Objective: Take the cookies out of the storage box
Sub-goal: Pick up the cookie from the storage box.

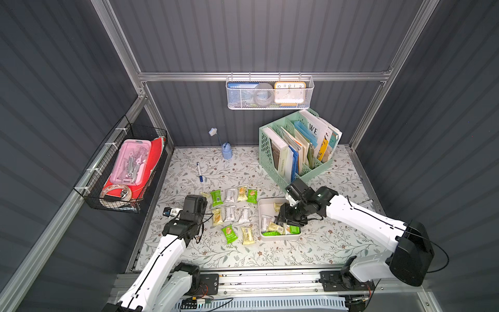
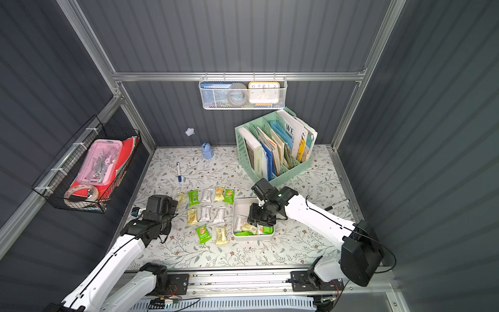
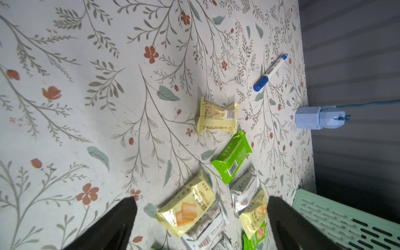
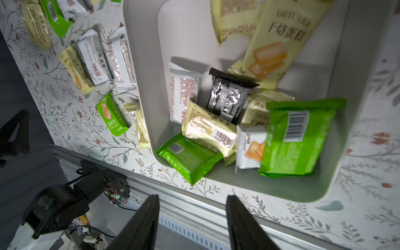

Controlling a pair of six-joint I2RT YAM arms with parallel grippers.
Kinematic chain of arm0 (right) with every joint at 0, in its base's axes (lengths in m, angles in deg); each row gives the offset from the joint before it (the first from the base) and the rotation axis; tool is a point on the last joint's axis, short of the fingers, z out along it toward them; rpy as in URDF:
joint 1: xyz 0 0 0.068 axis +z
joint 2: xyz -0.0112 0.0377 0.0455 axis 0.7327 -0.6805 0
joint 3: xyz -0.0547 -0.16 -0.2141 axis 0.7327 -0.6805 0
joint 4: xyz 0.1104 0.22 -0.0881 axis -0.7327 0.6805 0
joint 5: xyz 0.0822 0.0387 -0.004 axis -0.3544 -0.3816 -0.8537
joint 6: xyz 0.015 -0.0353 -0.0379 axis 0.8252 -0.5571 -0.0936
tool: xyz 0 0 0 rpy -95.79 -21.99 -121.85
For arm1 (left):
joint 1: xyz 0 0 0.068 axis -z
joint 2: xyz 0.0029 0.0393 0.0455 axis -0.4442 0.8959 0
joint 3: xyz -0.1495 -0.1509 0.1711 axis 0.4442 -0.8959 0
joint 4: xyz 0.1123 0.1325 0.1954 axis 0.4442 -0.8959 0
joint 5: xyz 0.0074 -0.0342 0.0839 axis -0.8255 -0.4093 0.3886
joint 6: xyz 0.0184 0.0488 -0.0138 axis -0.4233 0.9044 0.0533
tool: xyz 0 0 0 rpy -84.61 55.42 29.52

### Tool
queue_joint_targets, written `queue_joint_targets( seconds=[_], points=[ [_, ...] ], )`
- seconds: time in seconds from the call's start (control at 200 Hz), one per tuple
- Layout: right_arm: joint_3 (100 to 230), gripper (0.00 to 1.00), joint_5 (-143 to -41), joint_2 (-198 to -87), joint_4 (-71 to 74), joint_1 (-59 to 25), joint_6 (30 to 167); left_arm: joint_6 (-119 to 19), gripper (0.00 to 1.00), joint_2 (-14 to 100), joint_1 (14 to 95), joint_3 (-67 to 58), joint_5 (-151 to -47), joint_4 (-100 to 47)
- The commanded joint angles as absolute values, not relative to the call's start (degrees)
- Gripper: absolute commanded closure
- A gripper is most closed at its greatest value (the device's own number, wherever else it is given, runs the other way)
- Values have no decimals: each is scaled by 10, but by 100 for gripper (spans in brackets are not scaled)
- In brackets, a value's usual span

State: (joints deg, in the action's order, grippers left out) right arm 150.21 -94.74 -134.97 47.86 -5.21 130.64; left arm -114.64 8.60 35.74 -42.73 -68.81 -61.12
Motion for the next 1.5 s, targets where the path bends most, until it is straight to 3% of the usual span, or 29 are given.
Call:
queue_joint_targets(
  seconds=[0.0, 0.23, 0.715, 1.496],
  points=[
    [1504, 47, -917, -1341, 496, -44, 1464, -1126, 0, 66, 354, -437, -710, -616],
    [1411, 50, -981, -1321, 395, -34, 1696, -1138, 0, 56, 354, -446, -712, -611],
    [1387, 54, -933, -1316, 326, 12, 1876, -1152, 0, 62, 354, -455, -723, -597],
    [1357, 58, -932, -1331, 292, 17, 1946, -1162, 0, 60, 354, -453, -715, -609]
  ],
)
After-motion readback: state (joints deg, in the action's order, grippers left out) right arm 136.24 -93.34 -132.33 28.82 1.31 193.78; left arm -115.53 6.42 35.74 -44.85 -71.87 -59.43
